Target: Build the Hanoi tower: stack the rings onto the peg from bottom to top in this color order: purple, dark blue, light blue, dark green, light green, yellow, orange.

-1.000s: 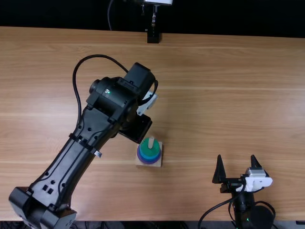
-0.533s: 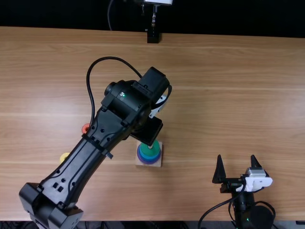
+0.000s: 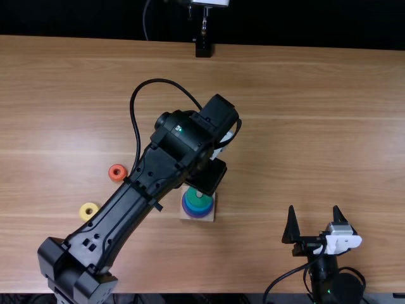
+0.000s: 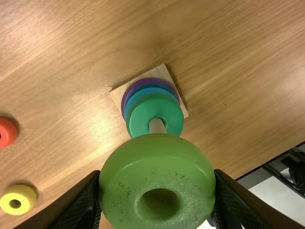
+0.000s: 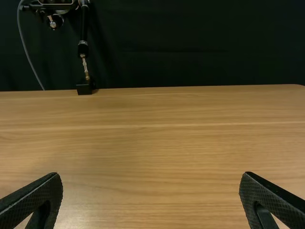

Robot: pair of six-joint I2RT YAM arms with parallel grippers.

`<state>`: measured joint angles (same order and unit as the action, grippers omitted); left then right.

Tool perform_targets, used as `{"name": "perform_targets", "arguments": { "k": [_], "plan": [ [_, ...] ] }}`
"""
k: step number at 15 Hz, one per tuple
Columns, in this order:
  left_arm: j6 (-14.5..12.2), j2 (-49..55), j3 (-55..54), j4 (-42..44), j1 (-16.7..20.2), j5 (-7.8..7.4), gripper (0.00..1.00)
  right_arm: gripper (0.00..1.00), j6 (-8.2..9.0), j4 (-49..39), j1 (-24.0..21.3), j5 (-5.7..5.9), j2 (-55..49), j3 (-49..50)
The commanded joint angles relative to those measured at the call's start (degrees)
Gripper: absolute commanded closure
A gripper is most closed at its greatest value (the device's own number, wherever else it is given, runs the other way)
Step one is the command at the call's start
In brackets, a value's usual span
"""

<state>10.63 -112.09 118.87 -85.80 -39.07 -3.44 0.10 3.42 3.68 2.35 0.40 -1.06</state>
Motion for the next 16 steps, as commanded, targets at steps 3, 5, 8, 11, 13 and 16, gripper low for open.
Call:
{"name": "perform_targets", "arguments": {
  "k": [3,5,8,11,13,16],
  "plan": [
    [1.6,-1.46,1.89,-0.05,-0.83,-0.46,1.0,0.0,0.01,0.23,-0.61,-0.35,-0.4,0.36],
    [1.6,-1.46,1.8,-0.05,-0.83,-0.46,1.0,0.0,0.01,0.23,-0.61,-0.35,-0.4,0.36],
    [1.6,-1.37,1.63,-0.05,-0.83,-0.46,1.0,0.0,0.01,0.12,-0.61,-0.35,-0.4,0.36],
    [1.71,-1.2,1.45,-0.37,-1.45,-0.46,1.0,0.0,0.01,0.23,-0.61,-0.35,-0.4,0.36],
    [1.71,-1.2,1.37,-0.68,-1.71,-0.46,1.0,0.0,0.01,0.23,-0.61,-0.35,-0.4,0.36],
    [1.81,-1.2,1.1,-0.79,-1.71,-0.46,1.0,0.0,0.01,0.23,-0.61,-0.35,-0.4,0.36]
  ]
}}
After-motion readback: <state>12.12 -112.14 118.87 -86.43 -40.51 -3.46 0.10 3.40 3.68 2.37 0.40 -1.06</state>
